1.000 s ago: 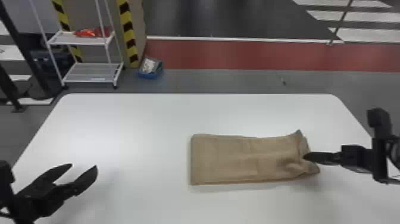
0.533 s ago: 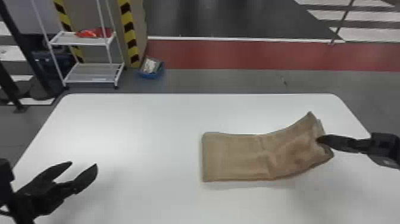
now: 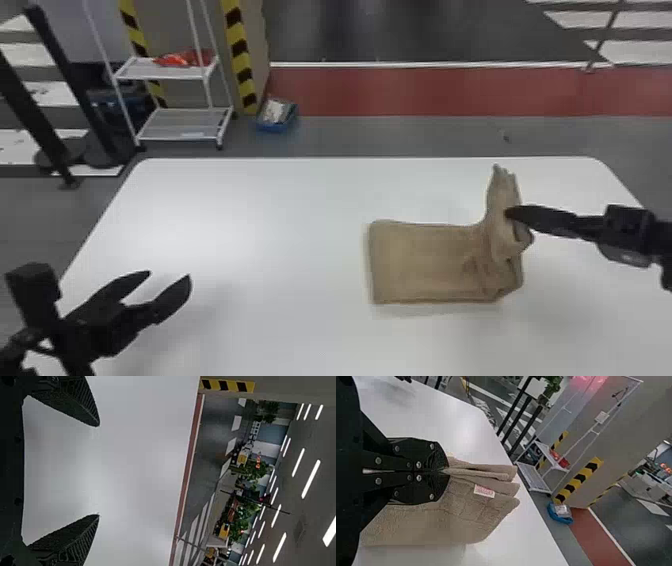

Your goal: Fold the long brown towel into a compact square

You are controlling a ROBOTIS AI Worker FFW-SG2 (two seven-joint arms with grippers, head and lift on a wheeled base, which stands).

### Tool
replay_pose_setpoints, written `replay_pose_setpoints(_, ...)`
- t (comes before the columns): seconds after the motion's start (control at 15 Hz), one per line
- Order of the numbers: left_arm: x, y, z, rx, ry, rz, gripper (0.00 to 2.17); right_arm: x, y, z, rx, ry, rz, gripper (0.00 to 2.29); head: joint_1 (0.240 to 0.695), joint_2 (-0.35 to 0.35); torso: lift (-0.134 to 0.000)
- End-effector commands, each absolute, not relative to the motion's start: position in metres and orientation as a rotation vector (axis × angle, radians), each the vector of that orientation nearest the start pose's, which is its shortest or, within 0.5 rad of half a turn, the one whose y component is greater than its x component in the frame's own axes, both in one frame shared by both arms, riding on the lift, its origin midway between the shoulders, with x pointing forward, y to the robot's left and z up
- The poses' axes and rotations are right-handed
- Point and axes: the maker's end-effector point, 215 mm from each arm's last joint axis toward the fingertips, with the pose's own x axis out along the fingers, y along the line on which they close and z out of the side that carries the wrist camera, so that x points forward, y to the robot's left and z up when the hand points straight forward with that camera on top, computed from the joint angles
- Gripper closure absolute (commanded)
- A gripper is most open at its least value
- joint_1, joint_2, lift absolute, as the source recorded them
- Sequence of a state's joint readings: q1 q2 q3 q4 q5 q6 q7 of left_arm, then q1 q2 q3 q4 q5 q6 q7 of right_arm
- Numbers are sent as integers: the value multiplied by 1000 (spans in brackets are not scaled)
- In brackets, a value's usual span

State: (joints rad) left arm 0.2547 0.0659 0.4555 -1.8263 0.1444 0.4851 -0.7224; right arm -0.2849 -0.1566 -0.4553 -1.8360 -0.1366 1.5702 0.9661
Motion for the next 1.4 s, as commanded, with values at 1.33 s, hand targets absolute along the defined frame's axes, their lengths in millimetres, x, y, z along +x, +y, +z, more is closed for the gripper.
replay_pose_setpoints(1.33, 452, 346, -433, -210, 369, -283, 66, 500, -85, -406, 439, 866, 778, 1241, 695, 278, -124)
